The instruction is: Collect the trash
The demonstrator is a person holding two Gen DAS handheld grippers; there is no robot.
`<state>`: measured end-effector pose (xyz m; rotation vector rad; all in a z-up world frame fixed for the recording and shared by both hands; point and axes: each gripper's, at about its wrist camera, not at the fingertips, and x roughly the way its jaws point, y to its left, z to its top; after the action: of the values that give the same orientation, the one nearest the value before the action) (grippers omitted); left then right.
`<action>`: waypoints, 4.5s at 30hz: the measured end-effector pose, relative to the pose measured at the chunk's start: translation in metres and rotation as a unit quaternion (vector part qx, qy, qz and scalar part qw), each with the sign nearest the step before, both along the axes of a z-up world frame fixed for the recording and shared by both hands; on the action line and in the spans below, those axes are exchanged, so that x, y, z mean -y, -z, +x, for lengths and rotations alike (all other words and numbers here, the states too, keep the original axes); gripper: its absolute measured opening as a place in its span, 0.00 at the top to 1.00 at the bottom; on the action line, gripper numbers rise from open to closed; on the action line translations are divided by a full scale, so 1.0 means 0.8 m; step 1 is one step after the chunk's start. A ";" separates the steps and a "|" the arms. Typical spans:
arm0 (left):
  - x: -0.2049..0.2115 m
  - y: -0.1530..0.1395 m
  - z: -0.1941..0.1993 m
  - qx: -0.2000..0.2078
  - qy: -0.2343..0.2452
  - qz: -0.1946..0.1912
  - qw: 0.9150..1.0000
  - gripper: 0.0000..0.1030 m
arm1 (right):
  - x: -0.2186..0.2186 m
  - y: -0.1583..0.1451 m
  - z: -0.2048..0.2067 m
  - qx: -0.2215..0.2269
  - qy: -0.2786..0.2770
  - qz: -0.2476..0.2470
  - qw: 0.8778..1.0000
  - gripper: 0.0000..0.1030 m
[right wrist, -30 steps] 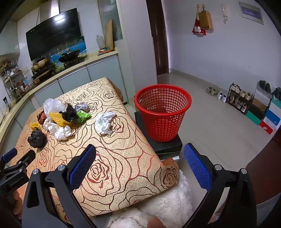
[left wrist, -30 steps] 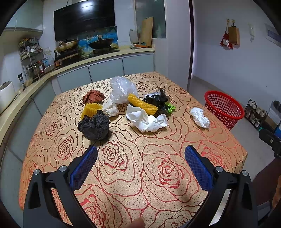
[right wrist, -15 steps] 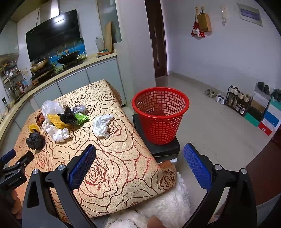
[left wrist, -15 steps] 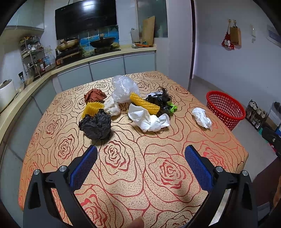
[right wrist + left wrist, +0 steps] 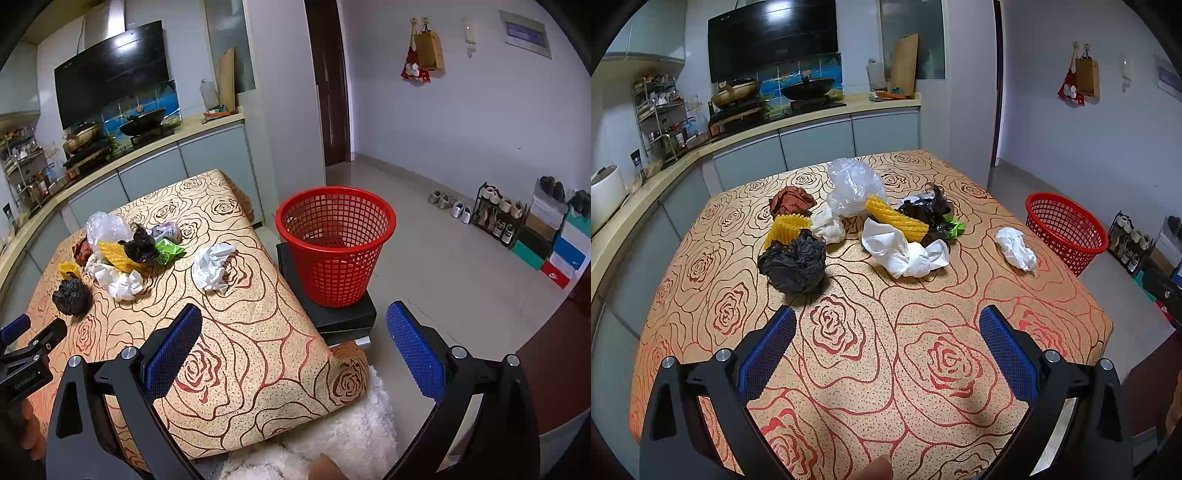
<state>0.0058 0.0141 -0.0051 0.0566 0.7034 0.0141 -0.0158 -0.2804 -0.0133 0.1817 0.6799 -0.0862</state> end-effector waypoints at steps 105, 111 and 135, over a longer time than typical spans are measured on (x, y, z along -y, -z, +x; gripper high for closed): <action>-0.133 0.042 0.124 -0.039 -0.038 -0.060 0.997 0.59 | -0.103 0.100 0.193 -0.116 -0.151 -0.035 0.981 0.05; -0.132 0.030 0.109 -0.021 -0.030 -0.062 0.997 0.59 | -0.110 0.098 0.218 -0.114 -0.161 -0.044 0.979 0.20; -0.121 -0.026 0.083 0.042 -0.001 -0.095 0.995 0.59 | -0.082 0.041 0.208 -0.056 -0.187 0.008 0.981 0.76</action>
<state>0.0724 0.1107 0.0156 -0.1269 0.6172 -0.0484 0.1507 -0.2144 -0.0463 0.0631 0.8171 0.2720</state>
